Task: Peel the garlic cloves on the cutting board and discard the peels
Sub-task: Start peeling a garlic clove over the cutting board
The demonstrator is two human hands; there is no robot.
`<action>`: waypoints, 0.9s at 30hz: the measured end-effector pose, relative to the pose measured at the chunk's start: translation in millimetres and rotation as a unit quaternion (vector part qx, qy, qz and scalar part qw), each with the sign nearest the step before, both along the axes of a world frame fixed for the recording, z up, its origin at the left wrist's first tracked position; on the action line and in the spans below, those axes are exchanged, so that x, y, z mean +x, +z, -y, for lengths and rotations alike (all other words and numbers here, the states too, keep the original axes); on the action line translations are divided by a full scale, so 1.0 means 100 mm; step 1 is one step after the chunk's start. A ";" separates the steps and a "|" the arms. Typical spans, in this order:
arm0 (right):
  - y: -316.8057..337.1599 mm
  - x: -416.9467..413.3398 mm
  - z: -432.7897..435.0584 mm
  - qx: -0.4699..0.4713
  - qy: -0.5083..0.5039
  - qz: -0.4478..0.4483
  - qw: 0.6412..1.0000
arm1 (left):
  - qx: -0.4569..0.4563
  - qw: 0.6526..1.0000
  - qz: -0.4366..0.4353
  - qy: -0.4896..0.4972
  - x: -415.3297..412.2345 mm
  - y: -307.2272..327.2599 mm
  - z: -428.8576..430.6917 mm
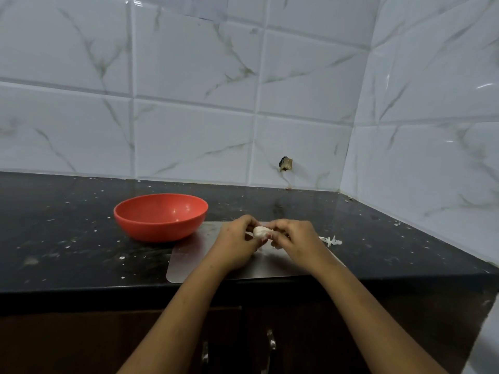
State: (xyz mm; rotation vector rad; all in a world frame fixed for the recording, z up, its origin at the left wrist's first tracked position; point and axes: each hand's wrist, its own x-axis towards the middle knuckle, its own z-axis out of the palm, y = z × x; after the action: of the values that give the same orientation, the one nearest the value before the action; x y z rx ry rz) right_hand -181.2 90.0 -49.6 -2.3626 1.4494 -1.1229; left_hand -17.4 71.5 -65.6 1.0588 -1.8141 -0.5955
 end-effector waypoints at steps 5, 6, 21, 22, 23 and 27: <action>-0.07 -0.08 0.10 -0.037 0.007 -0.106 0.994 | -0.005 1.000 0.023 0.002 0.01 0.01 -0.01; -0.08 -0.07 0.10 -0.046 0.012 -0.105 0.993 | -0.006 1.000 0.024 0.005 0.01 0.01 -0.01; -0.05 0.07 0.07 0.131 -0.049 0.164 0.976 | -0.118 0.979 0.093 0.139 -0.17 -0.02 -0.06; -0.06 0.08 0.06 0.119 -0.049 0.170 0.977 | -0.080 0.986 0.065 0.128 -0.16 0.00 -0.05; -0.06 0.08 0.04 0.103 -0.045 0.171 0.979 | -0.029 0.993 0.029 0.107 -0.14 0.01 -0.04; -0.05 0.09 -0.01 -0.002 -0.022 0.143 0.989 | 0.183 0.955 -0.227 -0.050 -0.08 0.08 -0.04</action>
State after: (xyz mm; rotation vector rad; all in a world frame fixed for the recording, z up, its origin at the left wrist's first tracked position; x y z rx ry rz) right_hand -171.9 91.4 -54.1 -2.0731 1.4042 -1.4085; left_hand -25.8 75.4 -57.1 0.9696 -1.3849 -1.1677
